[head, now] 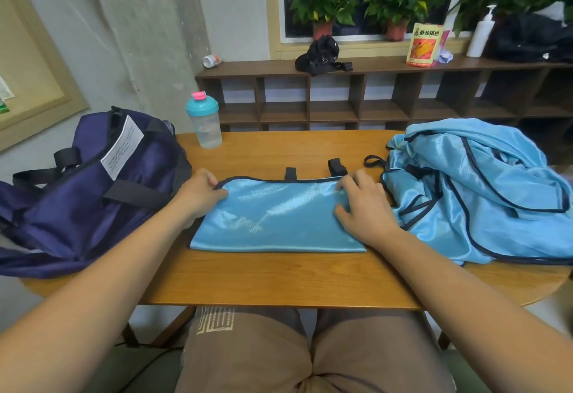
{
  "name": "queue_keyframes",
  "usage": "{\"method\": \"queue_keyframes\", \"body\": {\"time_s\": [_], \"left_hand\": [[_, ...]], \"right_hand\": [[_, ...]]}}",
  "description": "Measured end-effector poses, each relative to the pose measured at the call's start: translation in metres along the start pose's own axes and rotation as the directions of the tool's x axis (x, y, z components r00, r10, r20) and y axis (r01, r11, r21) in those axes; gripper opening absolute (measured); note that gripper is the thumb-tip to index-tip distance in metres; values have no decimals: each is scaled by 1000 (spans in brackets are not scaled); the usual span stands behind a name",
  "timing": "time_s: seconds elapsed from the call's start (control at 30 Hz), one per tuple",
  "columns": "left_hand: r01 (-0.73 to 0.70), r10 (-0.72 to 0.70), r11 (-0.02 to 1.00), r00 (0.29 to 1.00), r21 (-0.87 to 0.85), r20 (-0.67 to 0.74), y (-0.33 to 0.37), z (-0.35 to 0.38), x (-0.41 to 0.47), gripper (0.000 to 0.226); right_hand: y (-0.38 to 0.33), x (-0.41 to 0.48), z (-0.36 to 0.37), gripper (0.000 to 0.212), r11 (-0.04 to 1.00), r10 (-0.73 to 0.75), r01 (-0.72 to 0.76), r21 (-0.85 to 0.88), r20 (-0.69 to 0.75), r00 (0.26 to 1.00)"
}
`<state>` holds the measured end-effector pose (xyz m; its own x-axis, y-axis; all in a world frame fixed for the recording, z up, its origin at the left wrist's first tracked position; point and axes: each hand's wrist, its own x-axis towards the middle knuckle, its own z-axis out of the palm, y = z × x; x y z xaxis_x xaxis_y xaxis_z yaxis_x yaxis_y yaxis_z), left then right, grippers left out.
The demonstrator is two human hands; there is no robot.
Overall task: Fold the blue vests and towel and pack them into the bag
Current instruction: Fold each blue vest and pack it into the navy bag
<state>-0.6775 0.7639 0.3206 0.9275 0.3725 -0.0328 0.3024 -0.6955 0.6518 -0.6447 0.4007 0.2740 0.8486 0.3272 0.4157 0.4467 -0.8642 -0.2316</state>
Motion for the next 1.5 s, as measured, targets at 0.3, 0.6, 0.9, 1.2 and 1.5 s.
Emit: {"method": "queue_keyframes", "body": {"time_s": [0.3,0.6,0.9,1.2,1.5], "left_hand": [[-204,226,963,967,-174,118,5,-20,-6,15],[-274,306,949,919,-154,248,93,-23,-28,13],[-193,300,941,856,-278,422,163,45,-42,25],[-81,272,914,849,-398,452,162,99,-51,21],[5,282,868,819,-497,500,143,111,-60,47]], "right_hand": [[1,5,2,62,996,26,-42,72,216,976],[-3,2,-4,74,989,39,-71,126,243,969],[-3,1,-5,98,960,95,-148,238,221,971],[3,4,-5,98,911,115,-188,367,213,970],[8,1,-12,48,753,267,-254,607,72,961]]}}
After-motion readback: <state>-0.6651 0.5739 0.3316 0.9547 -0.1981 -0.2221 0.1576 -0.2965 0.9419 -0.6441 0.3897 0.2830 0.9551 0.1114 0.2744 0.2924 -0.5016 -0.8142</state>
